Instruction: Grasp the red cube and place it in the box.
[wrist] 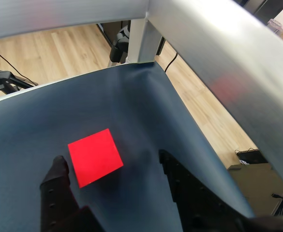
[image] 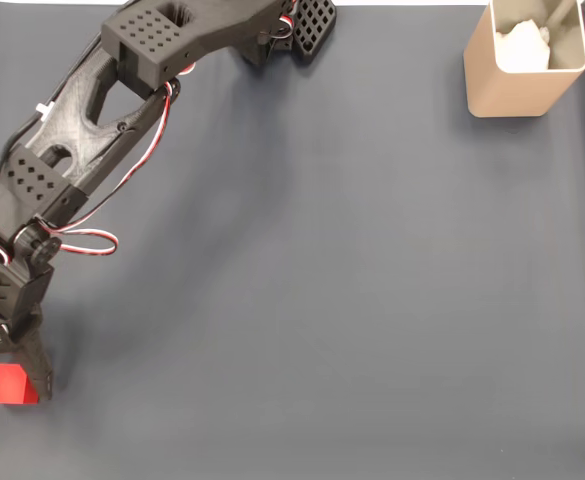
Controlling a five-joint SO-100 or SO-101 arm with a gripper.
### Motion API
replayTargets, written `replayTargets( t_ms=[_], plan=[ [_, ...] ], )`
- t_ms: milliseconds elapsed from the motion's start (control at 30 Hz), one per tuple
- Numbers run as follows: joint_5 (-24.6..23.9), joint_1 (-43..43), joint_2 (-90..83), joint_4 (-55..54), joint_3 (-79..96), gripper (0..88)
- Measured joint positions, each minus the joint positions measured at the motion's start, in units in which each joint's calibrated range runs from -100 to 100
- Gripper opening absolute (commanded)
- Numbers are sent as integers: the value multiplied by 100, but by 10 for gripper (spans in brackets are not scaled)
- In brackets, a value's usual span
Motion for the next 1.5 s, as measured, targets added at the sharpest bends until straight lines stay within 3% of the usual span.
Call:
replayTargets(
  t_ms=[667, 1500],
  plan=[
    [54, -45, 148, -183, -9, 420],
    [98, -45, 148, -183, -9, 287]
  ],
)
